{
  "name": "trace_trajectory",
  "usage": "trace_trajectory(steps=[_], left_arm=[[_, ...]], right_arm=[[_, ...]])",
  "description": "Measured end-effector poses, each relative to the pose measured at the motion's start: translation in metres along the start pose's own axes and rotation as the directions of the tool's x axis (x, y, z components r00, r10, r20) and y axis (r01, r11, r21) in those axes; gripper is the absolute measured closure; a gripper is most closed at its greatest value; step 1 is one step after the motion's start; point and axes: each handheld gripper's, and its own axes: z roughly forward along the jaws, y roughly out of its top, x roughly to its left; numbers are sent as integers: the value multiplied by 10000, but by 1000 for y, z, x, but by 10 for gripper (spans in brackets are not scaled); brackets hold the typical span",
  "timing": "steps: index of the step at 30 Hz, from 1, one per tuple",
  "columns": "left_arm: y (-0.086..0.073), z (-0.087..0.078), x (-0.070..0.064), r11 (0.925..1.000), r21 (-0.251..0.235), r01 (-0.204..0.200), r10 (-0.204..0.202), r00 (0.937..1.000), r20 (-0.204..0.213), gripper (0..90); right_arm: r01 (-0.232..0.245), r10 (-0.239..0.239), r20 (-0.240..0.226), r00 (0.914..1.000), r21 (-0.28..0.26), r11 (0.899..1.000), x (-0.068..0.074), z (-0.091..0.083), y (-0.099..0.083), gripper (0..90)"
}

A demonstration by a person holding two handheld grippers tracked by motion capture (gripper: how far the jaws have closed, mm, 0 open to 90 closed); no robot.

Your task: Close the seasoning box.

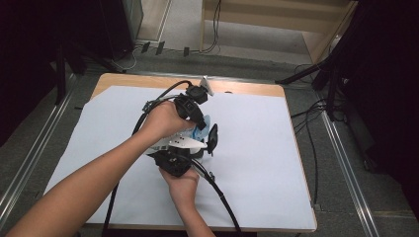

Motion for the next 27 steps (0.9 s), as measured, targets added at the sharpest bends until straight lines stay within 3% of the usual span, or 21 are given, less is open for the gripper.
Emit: trace_trajectory(steps=[27], left_arm=[[2, -1, -3, 9999, 76, 67, -66, 9999, -118, 861]], right_arm=[[130, -131, -66, 9999, -137, 9998, 1, 4, 2, 900]])
